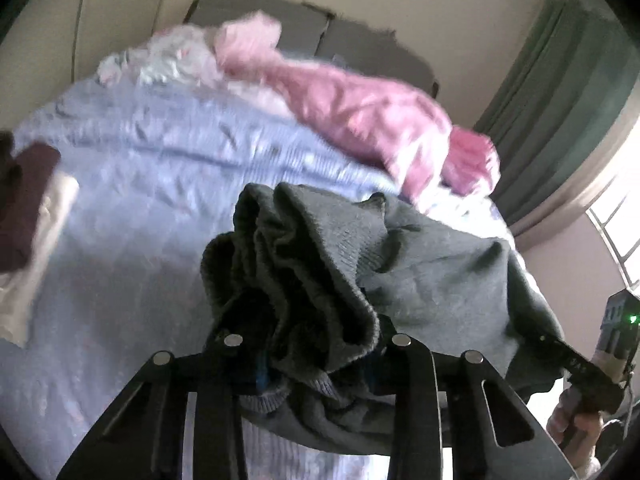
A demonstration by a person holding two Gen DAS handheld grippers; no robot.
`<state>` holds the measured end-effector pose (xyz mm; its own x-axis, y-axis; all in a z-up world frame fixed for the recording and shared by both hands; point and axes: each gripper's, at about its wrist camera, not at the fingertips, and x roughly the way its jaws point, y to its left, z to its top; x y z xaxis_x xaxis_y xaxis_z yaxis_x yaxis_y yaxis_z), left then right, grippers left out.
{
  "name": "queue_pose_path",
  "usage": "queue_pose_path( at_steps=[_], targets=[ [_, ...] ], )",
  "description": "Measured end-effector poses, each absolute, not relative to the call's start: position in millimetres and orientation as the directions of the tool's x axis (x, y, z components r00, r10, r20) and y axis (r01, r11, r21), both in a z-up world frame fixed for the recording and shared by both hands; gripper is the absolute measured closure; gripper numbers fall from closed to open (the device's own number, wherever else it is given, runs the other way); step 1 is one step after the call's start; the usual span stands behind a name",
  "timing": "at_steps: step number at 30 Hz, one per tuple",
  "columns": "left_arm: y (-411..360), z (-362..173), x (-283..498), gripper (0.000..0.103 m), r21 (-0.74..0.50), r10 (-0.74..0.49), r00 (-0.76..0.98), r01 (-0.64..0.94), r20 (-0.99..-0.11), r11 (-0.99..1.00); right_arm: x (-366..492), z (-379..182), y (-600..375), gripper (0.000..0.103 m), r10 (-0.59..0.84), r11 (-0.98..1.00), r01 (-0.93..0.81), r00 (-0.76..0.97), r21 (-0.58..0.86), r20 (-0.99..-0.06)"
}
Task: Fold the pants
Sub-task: 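Carry the folded sweatpants with both tools onto the maroon and white clothes stack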
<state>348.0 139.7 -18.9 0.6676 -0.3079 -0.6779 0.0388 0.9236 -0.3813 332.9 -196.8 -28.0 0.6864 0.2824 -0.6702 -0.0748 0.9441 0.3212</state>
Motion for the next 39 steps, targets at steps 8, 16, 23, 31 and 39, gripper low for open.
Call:
queue_pose_path(
  at_steps=[8, 16, 23, 31, 39],
  targets=[
    [200.9, 44.6, 299.2, 0.072, -0.393, -0.292, 0.763, 0.054, -0.576, 0.918, 299.6, 38.3, -146.8, 0.073, 0.297, 0.948, -0.165, 0.767, 0.271, -0.569],
    [298.1, 95.7, 255.2, 0.072, -0.371, -0.183, 0.845, -0.019, -0.502, 0.928, 292.8, 98.1, -43.5, 0.073, 0.376, 0.927, -0.318, 0.795, 0.201, -0.475],
    [420.6, 120.3, 232.9, 0.073, -0.325, -0.002, 0.878, -0.175, -0.478, 0.929, 316.7, 121.2, 72.9, 0.073, 0.498, 0.866, -0.460, 0.747, 0.198, -0.440],
    [567.9, 93.2, 236.4, 0.077, -0.320, 0.209, 0.855, -0.389, -0.475, 0.864, 353.9, 111.1, 239.6, 0.073, 0.616, 0.770, -0.616, 0.649, 0.167, -0.447],
    [667.6, -48.2, 284.3, 0.057, -0.297, 0.261, 0.688, -0.580, -0.677, 0.758, 422.2, 8.5, 370.5, 0.067, 0.524, 0.814, -0.553, 0.569, 0.177, -0.633]
  ],
)
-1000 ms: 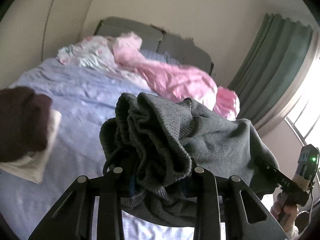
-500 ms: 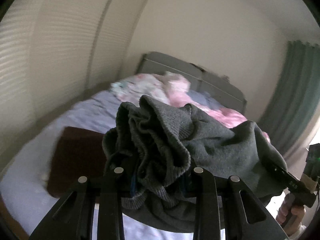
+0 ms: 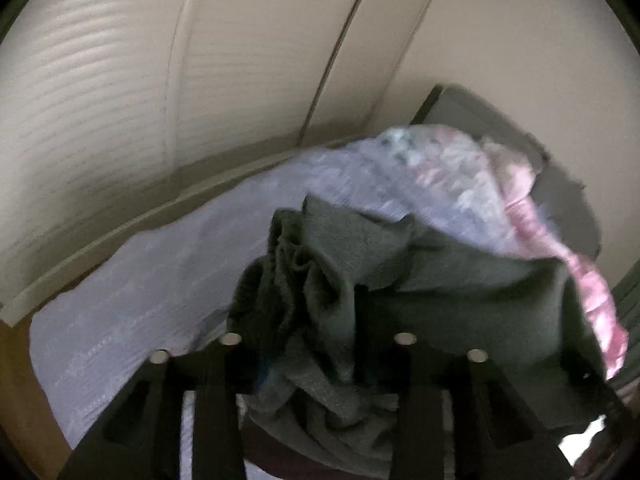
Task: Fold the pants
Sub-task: 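Carry the folded sweatpants with both tools onto the maroon and white clothes stack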
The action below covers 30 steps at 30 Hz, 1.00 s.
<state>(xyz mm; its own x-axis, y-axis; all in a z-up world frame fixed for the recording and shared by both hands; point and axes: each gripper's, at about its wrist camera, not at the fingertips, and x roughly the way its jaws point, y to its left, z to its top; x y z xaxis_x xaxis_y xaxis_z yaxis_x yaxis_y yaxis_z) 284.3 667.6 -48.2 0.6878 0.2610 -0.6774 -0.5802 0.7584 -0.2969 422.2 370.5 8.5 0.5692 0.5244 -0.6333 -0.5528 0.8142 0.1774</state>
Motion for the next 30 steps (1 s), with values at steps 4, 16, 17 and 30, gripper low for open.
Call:
queue_pose_path(
  at_steps=[4, 16, 17, 30],
  targets=[
    [664.3, -51.4, 284.2, 0.036, -0.287, 0.283, 0.721, -0.557, -0.632, 0.780, 441.7, -40.2, 365.3, 0.045, 0.456, 0.867, -0.458, 0.573, 0.195, -0.681],
    [640.7, 52.0, 250.4, 0.000, 0.051, 0.617, 0.638, -0.675, -0.462, 0.736, 427.3, -7.7, 369.8, 0.013, 0.379, 0.878, -0.477, 0.642, 0.040, -0.667],
    [637.1, 61.2, 248.2, 0.000, 0.061, 0.614, 0.647, -0.664, -0.451, 0.745, 425.7, -1.6, 368.7, 0.012, 0.393, 0.874, -0.484, 0.655, 0.042, -0.646],
    [463.3, 18.1, 169.6, 0.000, 0.078, 0.351, 0.764, -0.371, -0.542, 0.926, 313.8, 39.6, 267.6, 0.004, 0.441, 0.854, -0.519, 0.744, -0.020, -0.502]
  ],
)
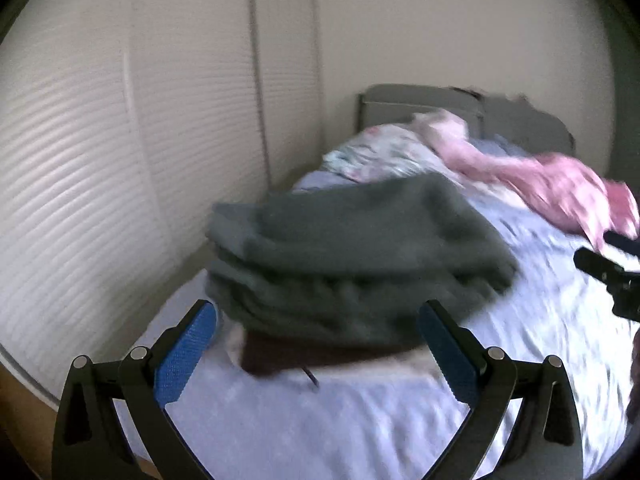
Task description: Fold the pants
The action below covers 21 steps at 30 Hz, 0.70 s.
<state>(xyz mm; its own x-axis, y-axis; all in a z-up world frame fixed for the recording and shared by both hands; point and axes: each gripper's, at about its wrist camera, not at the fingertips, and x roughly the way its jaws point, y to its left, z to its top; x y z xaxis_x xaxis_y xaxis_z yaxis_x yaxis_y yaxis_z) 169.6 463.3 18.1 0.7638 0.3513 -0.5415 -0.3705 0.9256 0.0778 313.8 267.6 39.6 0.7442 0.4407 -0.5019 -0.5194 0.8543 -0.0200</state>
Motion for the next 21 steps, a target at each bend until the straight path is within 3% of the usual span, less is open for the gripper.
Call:
queue_pose_path(
  at_steps=[7, 12, 21],
  targets=[
    [357.8, 21.7, 117.5, 0.000, 0.057, 0.209, 0.808, -0.213, -0.550, 0.975, 234.1, 33.0, 163.7, 0.004, 0.360, 0.872, -0.481, 0.758, -0.094, -0.543],
    [284.9, 40.8, 94.3, 0.000, 0.137, 0.200, 0.829, -0.150, -0.522, 0.979, 177.0, 54.2, 96.8, 0.004, 0.305, 0.901, -0.417, 0.804, -0.118, -0.511],
    [192.5, 63.9, 44.5, 0.000, 0.137, 0.113, 0.868, -0.053, -0.484, 0.989, 109.4, 65.6, 5.0, 0.004, 0.297, 0.940, -0.341, 0.816, 0.003, -0.495]
  ],
)
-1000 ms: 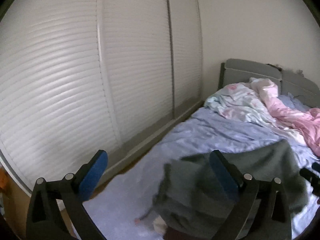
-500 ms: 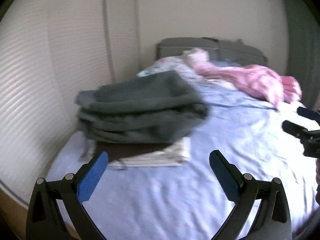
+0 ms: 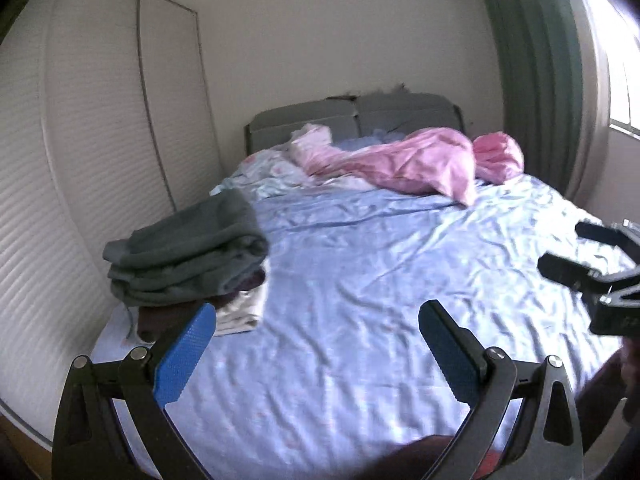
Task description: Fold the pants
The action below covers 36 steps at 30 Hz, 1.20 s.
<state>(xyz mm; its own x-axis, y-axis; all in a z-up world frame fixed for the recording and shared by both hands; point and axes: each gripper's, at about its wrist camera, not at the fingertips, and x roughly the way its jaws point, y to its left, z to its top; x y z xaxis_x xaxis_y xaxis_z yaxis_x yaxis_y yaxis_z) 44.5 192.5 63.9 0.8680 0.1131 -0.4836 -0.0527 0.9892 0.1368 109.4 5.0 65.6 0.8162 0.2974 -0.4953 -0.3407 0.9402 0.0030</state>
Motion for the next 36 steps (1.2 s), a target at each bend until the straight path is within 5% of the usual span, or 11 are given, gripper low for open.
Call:
queue_pose_path(
  at_steps=[16, 36],
  targets=[
    [115.1, 55.9, 13.0, 0.000, 0.224, 0.112, 0.872, -0.003, -0.476, 0.975, 37.4, 52.8, -86.4, 0.004, 0.113, 0.992, -0.122, 0.866, 0.013, -0.486],
    [115.9, 60.6, 5.8, 0.000, 0.176, 0.066, 0.875, 0.022, -0.480, 0.984, 27.8, 57.8, -92.3, 0.004, 0.116, 0.992, -0.122, 0.867, 0.019, -0.484]
  ],
)
